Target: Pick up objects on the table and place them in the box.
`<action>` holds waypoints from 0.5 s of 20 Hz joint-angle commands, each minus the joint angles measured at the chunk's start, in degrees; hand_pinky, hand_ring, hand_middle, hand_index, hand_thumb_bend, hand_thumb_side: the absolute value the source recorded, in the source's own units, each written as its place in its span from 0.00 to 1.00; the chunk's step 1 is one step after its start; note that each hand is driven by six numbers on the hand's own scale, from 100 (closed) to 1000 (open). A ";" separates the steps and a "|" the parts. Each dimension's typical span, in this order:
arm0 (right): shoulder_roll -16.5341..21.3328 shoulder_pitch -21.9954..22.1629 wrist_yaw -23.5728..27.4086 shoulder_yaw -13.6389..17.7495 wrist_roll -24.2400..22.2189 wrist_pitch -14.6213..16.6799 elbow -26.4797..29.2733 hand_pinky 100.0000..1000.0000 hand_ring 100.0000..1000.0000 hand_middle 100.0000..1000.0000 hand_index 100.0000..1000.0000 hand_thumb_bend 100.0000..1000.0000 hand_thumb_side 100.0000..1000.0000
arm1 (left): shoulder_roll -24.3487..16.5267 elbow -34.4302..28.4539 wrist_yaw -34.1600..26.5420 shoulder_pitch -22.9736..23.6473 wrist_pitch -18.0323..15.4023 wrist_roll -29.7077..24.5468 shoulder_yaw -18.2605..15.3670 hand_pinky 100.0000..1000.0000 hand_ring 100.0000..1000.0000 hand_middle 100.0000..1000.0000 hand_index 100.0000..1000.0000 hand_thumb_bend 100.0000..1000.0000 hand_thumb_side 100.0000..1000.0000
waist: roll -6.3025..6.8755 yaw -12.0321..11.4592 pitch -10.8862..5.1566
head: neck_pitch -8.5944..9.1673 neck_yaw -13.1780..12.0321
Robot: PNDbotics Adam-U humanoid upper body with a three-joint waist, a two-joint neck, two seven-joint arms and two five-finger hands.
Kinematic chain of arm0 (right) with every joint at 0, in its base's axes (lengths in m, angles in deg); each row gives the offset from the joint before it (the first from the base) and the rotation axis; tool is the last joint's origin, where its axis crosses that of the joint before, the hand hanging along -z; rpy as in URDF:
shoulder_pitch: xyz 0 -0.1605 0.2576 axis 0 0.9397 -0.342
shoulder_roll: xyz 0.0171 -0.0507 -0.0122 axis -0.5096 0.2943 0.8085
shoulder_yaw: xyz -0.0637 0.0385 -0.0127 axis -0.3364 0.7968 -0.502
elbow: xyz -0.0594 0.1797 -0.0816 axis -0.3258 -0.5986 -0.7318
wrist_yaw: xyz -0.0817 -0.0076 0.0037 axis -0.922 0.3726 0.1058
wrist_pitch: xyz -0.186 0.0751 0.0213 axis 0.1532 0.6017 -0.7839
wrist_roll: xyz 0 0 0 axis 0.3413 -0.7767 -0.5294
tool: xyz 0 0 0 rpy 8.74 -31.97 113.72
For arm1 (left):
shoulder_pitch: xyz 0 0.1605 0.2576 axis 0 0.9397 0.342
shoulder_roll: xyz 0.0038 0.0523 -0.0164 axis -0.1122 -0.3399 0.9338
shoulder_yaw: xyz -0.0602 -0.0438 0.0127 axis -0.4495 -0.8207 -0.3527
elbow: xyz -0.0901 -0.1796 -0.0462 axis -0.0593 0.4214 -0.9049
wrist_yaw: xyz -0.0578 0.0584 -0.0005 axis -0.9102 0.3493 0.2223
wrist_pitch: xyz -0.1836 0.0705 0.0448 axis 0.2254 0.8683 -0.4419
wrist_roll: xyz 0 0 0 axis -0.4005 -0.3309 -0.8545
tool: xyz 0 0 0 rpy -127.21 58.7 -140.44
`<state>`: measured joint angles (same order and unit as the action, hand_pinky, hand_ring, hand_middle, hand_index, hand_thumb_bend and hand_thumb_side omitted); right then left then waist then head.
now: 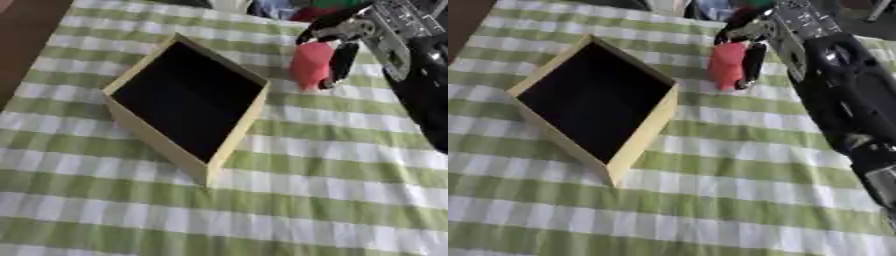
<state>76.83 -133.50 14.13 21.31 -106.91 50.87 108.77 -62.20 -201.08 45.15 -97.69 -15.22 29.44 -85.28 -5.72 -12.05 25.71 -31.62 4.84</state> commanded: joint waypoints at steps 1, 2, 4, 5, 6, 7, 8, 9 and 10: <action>0.54 -1.63 -1.13 1.00 1.14 -0.25 0.04 1.00 1.00 0.90 0.98 0.34 0.00 | -0.52 -0.99 0.30 -0.35 -0.14 -0.28 -0.53 1.00 0.41 0.41 0.66 0.00 0.06 | 0.28 -0.02 -1.15 | 0.51 0.26; 0.46 -1.64 -1.29 1.08 1.54 -0.34 -0.02 1.00 1.00 0.86 0.92 0.30 0.00 | -0.50 -0.99 0.31 -0.33 -0.14 -0.31 -0.53 1.00 0.41 0.41 0.65 0.00 0.06 | 0.28 -0.04 -1.13 | 0.51 0.24; 0.34 -1.65 -1.27 1.20 2.57 -0.57 0.03 1.00 1.00 0.81 0.87 0.32 0.00 | -0.50 -0.99 0.35 -0.25 -0.12 -0.37 -0.53 1.00 0.41 0.41 0.65 0.00 0.06 | 0.32 -0.06 -1.12 | 0.49 0.24; 0.31 -1.65 -1.24 1.19 3.05 -0.68 0.04 1.00 1.00 0.81 0.87 0.32 0.00 | -0.50 -0.99 0.36 -0.23 -0.12 -0.39 -0.53 1.00 0.41 0.41 0.65 0.00 0.06 | 0.33 -0.06 -1.14 | 0.48 0.26; 0.29 -1.65 -1.22 1.15 3.40 -0.76 0.00 1.00 1.00 0.81 0.87 0.32 0.00 | -0.50 -0.99 0.37 -0.22 -0.11 -0.40 -0.53 1.00 0.41 0.41 0.65 0.00 0.06 | 0.34 -0.05 -1.14 | 0.48 0.26; 0.27 -1.64 -1.20 1.11 3.64 -0.80 -0.06 1.00 1.00 0.81 0.87 0.32 0.00 | -0.50 -0.99 0.37 -0.21 -0.11 -0.41 -0.53 1.00 0.41 0.41 0.65 0.00 0.06 | 0.35 -0.05 -1.15 | 0.48 0.27; 0.26 -1.64 -1.20 1.09 3.79 -0.82 -0.12 1.00 1.00 0.81 0.87 0.32 0.00 | -0.50 -0.99 0.37 -0.21 -0.11 -0.41 -0.53 1.00 0.41 0.41 0.65 0.00 0.06 | 0.35 -0.05 -1.15 | 0.48 0.27; 0.26 -1.64 -1.20 1.07 3.90 -0.83 -0.17 1.00 1.00 0.81 0.87 0.32 0.00 | -0.50 -0.99 0.37 -0.21 -0.11 -0.41 -0.54 1.00 0.41 0.41 0.65 0.00 0.06 | 0.35 -0.05 -1.15 | 0.47 0.27; 0.20 -1.89 -1.33 1.16 4.15 -0.93 0.11 0.95 0.95 0.58 0.63 0.29 0.00 | -0.48 -0.99 0.38 -0.22 -0.12 -0.42 -0.54 1.00 0.41 0.41 0.65 0.00 0.06 | 0.37 0.00 -1.21 | 0.48 0.34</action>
<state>75.98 -133.69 13.55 21.84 -103.18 50.00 108.32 -62.19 -201.08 45.26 -97.69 -15.32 29.24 -85.28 -5.74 -12.04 25.76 -31.62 5.04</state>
